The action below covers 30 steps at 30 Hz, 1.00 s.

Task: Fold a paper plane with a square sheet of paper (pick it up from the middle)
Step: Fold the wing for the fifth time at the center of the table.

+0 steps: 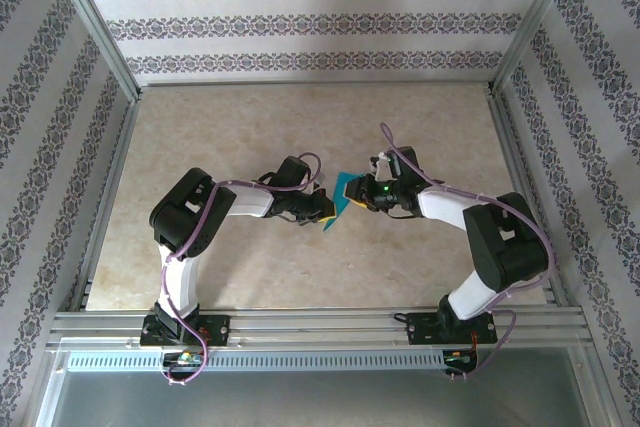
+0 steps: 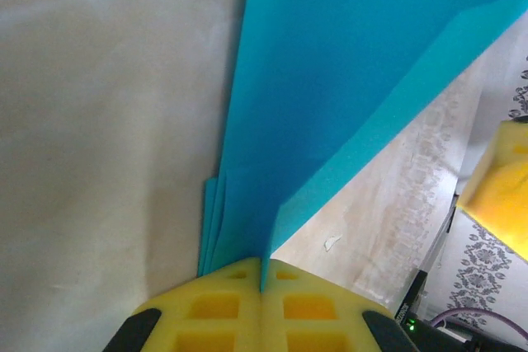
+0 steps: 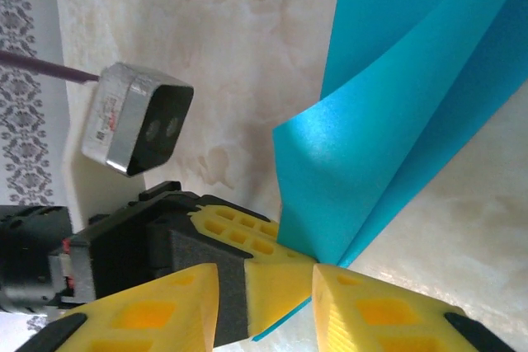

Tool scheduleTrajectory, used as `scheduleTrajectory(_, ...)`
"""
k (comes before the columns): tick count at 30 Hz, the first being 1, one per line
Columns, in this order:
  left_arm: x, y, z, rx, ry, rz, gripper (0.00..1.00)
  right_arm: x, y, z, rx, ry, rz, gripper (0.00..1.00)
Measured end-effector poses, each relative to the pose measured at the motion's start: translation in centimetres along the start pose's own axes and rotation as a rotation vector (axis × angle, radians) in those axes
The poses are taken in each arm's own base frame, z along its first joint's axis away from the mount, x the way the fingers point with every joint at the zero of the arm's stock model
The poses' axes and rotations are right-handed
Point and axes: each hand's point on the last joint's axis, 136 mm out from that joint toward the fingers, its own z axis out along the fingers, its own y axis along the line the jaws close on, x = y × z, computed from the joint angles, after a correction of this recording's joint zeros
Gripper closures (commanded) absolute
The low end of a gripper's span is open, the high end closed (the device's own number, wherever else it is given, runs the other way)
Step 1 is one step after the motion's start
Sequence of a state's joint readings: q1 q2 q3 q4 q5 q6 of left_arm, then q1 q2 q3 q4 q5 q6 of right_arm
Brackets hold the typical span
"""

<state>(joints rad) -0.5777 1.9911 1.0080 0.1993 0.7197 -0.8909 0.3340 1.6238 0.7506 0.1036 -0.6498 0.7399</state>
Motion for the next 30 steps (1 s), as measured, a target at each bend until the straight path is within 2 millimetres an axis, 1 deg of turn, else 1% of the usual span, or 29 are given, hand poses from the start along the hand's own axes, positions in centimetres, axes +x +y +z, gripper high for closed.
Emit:
scheduleTrajectory(2, 0.0, 0.0, 0.0, 0.002, 0.001, -0.005, 1.00, 0.4, -0.6, 0.7, 0.010, 0.018, -0.002, 0.73)
scheduleTrajectory(6, -0.1, 0.0, -0.1, 0.002, 0.000, -0.008, 1.00, 0.9, -1.4, 1.6, 0.030, 0.048, 0.007, 0.78)
scheduleTrajectory(9, -0.1, 0.0, 0.0, 0.004, 0.001, -0.009, 1.00, 0.9, -1.4, 2.1, 0.032, 0.058, 0.002, 0.80)
scheduleTrajectory(14, 0.0, 0.1, 0.0, 0.005, 0.003, -0.010, 1.00, 0.9, -0.9, 2.6, 0.027, 0.066, -0.023, 0.81)
scheduleTrajectory(19, 0.0, 0.1, 0.0, 0.007, 0.005, -0.010, 1.00, 0.4, -0.3, 3.2, 0.021, 0.066, -0.034, 0.82)
scheduleTrajectory(25, 0.0, 0.1, 0.0, 0.009, 0.007, -0.010, 1.00, -0.1, -0.5, 3.5, 0.041, 0.070, -0.024, 0.82)
scheduleTrajectory(30, 0.0, 0.1, 0.0, 0.009, 0.007, -0.010, 0.99, -0.1, -1.3, 3.8, 0.069, 0.069, -0.014, 0.82)
